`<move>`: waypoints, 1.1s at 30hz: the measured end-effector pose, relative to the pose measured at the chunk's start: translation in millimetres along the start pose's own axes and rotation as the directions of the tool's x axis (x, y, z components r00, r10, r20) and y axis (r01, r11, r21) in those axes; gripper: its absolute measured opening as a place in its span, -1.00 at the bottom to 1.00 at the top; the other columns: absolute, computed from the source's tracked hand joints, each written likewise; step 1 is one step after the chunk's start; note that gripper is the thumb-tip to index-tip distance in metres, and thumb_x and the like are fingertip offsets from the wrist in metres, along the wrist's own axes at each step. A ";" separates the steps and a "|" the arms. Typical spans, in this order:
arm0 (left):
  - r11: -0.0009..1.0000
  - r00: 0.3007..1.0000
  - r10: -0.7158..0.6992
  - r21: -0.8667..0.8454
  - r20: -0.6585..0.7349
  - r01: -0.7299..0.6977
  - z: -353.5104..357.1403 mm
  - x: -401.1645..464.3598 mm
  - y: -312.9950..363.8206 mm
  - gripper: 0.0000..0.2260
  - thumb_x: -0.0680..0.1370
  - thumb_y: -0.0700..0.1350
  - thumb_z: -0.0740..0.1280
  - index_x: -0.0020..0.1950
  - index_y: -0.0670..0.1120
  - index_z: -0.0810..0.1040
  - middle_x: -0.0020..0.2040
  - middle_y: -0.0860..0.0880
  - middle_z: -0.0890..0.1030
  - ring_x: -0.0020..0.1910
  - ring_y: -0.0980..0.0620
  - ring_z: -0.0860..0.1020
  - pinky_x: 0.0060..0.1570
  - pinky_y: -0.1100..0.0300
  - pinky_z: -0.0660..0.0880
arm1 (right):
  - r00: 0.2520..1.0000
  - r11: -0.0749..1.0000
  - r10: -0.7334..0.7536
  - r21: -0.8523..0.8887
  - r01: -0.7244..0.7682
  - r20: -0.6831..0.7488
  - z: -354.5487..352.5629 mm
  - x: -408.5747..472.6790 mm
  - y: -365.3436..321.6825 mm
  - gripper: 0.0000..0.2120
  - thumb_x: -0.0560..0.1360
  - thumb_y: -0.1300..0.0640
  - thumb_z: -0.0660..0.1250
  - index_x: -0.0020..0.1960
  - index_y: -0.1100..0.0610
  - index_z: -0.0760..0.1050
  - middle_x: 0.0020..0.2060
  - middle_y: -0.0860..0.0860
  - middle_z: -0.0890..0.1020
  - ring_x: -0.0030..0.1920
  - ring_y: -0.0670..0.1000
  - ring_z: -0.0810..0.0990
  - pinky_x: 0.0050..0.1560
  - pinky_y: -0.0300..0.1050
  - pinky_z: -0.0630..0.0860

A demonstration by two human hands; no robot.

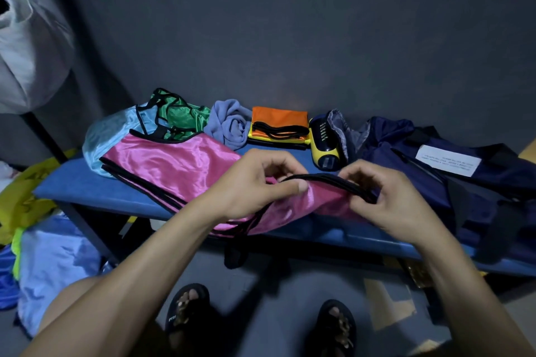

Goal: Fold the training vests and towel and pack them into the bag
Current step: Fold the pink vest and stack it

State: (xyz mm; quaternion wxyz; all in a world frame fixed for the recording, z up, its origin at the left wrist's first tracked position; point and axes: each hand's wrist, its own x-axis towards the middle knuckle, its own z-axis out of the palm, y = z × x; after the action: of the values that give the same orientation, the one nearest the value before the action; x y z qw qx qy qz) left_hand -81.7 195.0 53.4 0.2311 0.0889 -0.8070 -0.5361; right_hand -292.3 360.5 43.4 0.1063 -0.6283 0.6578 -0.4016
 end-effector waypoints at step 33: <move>0.817 0.633 -0.532 -0.537 -0.562 0.210 -130.3 -61.0 -74.9 -0.70 0.54 -0.27 0.44 -0.23 -0.04 0.36 -0.48 0.06 0.27 -0.50 0.08 0.22 -0.47 0.21 0.32 | 0.989 0.983 -0.011 0.182 -0.017 0.150 180.8 299.8 -8.9 -0.93 0.65 0.11 0.32 0.02 0.09 0.46 -0.28 0.11 0.40 -0.27 0.07 0.30 -0.21 0.01 0.29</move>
State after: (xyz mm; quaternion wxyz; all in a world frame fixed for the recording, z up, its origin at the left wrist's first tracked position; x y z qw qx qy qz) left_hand 25.0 80.8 10.0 0.4093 0.3982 -0.4874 -0.6605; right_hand -225.5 16.6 40.2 0.2134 -0.6433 0.6093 -0.4115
